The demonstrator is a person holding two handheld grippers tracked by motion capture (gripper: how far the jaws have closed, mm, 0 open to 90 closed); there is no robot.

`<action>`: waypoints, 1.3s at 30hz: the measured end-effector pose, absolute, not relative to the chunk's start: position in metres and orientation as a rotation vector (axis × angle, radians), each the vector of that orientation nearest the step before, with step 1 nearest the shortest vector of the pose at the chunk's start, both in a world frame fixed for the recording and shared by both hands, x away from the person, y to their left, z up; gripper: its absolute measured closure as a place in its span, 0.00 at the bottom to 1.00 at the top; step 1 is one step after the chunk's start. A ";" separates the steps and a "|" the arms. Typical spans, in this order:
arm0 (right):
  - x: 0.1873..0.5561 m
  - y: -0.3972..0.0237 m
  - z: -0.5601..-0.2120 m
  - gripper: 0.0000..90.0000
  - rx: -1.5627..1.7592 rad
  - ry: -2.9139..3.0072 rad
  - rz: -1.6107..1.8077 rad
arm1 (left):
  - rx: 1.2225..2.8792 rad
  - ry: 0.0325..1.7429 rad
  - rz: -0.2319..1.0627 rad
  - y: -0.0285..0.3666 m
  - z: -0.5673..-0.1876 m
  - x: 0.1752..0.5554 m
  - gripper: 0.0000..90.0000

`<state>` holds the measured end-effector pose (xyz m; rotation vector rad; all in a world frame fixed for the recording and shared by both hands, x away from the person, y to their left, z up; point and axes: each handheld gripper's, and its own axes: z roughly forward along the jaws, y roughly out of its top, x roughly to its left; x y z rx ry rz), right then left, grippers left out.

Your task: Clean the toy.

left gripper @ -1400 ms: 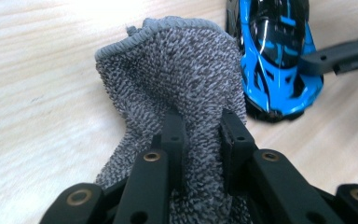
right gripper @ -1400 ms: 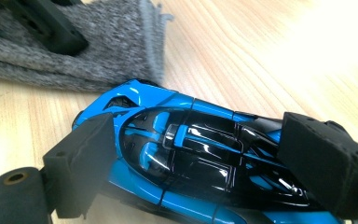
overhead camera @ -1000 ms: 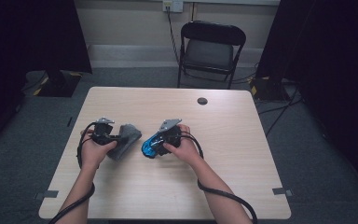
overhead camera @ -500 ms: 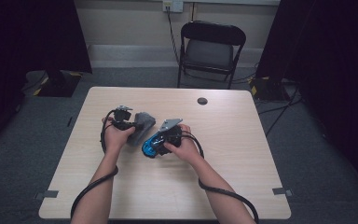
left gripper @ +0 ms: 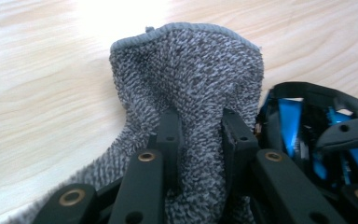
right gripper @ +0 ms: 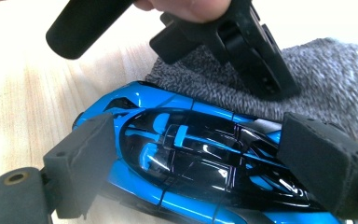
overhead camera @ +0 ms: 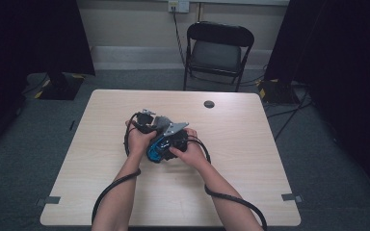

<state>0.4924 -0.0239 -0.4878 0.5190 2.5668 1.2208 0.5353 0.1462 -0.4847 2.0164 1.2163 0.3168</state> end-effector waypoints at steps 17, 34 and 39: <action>0.493 -0.024 -0.488 0.12 0.517 2.568 1.221 | 2.005 1.186 0.279 0.150 -0.485 0.528 0.82; 0.492 -0.024 -0.488 0.12 0.516 2.568 1.219 | 2.023 1.180 0.256 0.165 -0.482 0.515 0.82; 0.492 -0.023 -0.487 0.12 0.517 2.579 1.206 | 2.039 1.174 0.252 0.173 -0.481 0.508 0.82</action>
